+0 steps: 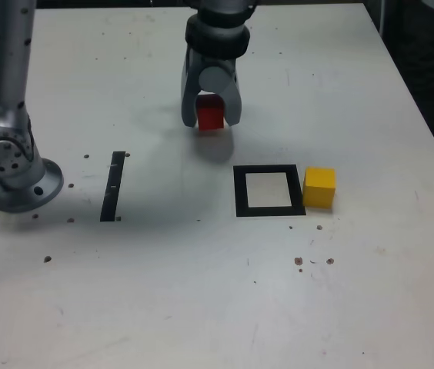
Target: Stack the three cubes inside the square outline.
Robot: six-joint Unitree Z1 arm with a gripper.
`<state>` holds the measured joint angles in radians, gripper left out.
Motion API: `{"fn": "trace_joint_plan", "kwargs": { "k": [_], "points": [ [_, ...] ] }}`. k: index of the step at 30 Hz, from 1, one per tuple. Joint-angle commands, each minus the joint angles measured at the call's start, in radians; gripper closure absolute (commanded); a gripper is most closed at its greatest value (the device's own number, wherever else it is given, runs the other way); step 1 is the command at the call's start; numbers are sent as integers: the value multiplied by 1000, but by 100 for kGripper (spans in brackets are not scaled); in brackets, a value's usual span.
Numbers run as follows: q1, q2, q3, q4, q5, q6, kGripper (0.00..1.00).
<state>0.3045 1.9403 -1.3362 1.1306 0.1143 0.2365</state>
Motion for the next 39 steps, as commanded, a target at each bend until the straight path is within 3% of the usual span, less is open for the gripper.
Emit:
{"fn": "trace_joint_plan", "kwargs": {
  "k": [1,8,14,35,39],
  "points": [
    [-61,0,-43,31,-2,-38,94],
    [-237,99,-153,57,-43,-139,94],
    [-324,160,-193,50,-57,-187,94],
    [-355,182,-201,29,-92,-185,94],
    [-355,179,-200,30,-90,-183,86]
  ]
}}
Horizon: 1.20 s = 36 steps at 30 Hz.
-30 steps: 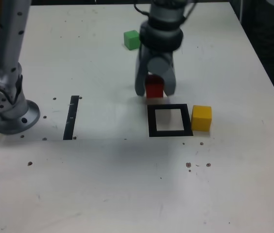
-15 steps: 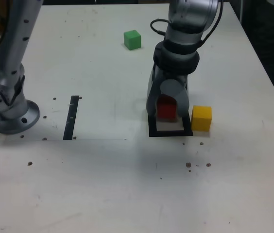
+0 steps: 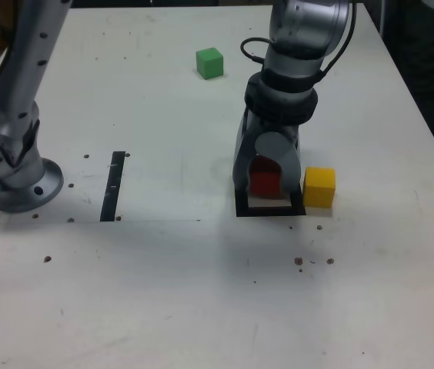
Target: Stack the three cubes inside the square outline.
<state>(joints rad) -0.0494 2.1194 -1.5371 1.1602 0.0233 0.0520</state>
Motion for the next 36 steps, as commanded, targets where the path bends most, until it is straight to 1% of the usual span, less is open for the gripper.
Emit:
{"fn": "trace_joint_plan", "kwargs": {
  "k": [1,2,5,7,9,11,15,19,24,28,31,36],
  "points": [
    [-1,-2,0,2,1,2,81],
    [-1,-3,0,5,2,2,74],
    [-1,-2,2,8,2,2,45],
    [-2,2,4,5,1,2,29],
    [-3,4,6,0,0,2,17],
    [-3,5,7,0,-1,2,11],
    [-4,4,7,9,-4,2,5],
    [-6,-16,2,37,0,-1,1],
    [-23,-92,-16,120,41,-31,1],
    [-58,-144,-72,188,73,-46,1],
    [-95,-138,-156,223,90,-36,0],
    [-139,-75,-289,262,107,2,0]
  ]
}}
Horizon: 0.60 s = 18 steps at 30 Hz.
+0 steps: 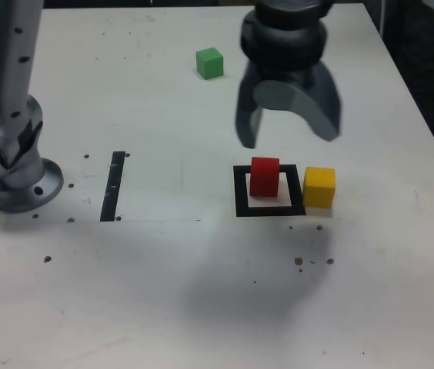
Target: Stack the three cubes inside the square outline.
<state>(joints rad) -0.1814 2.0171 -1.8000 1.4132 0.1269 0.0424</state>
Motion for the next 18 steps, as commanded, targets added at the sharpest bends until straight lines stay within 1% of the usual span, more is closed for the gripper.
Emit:
{"fn": "trace_joint_plan", "kwargs": {
  "k": [1,7,11,18],
  "points": [
    [-11,38,-39,9,6,18,0],
    [-15,120,-90,-4,24,54,0],
    [-15,176,-109,-17,25,70,0],
    [-13,241,-146,-27,28,94,2]
  ]
}}
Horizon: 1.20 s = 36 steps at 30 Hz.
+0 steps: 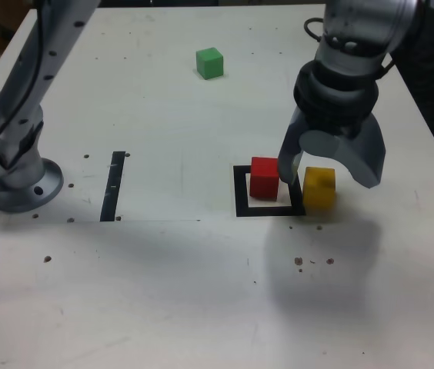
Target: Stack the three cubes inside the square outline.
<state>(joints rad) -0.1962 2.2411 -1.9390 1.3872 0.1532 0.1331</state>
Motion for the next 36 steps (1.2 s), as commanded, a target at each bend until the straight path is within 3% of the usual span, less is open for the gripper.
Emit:
{"fn": "trace_joint_plan", "kwargs": {
  "k": [1,12,18,22,36],
  "points": [
    [2,27,-10,-1,2,4,2],
    [19,88,-16,-5,5,-18,22],
    [23,98,-22,-3,3,-36,54],
    [23,103,-27,-11,2,-36,67],
    [23,99,-36,-46,-18,-30,92]
  ]
}}
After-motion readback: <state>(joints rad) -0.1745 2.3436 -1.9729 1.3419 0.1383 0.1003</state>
